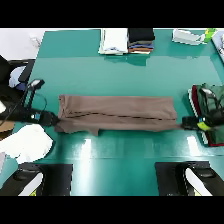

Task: Fold the shirts.

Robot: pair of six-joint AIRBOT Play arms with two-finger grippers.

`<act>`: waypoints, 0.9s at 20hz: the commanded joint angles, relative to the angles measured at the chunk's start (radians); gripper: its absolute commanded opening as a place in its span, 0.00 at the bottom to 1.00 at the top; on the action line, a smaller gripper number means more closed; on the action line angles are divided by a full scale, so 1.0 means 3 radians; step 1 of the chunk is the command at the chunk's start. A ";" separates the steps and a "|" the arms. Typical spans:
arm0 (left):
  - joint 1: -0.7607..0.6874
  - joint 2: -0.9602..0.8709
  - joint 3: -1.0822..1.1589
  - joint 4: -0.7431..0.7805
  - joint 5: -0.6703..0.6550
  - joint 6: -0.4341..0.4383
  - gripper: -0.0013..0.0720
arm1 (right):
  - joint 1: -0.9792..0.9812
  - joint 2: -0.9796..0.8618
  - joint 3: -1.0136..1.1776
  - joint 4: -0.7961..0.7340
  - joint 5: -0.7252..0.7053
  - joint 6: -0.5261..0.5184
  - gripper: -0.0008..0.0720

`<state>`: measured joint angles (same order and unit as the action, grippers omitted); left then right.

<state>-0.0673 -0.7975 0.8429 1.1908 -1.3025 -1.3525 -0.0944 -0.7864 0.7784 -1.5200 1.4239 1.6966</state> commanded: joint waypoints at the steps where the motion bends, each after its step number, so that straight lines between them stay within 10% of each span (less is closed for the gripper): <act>1: 0.0001 -0.0730 0.0392 0.0062 0.0670 0.0217 0.06 | -0.0032 -0.0754 0.0482 0.0064 -0.0470 -0.0047 0.04; 10: 0.0001 -0.2132 0.1171 0.0041 0.1034 0.0193 0.07 | 0.0000 -0.2157 0.1479 0.0562 -0.0772 -0.0050 0.04; 12: 0.0001 -0.2132 0.1232 0.0042 0.0985 0.0126 0.54 | 0.0032 -0.2223 0.1610 0.0557 -0.0779 -0.0053 0.31; 13: 0.0001 -0.2132 0.1294 0.0041 0.0922 0.0116 0.56 | 0.0027 -0.2220 0.1671 0.0556 -0.0788 -0.0083 0.44; 16: 0.0001 -0.2092 0.1542 0.0041 0.0584 0.0112 0.48 | -0.0055 -0.2090 0.1715 0.0549 -0.0680 -0.0251 0.62; 18: 0.0001 -0.2051 0.1615 0.0008 0.0406 0.0137 0.06 | -0.0211 -0.1960 0.1525 0.0544 -0.0618 -0.0253 0.73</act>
<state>-0.0669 -1.4193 1.2839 1.2030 -1.0996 -1.3128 -0.1192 -1.4033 1.2606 -1.3605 1.2144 1.6417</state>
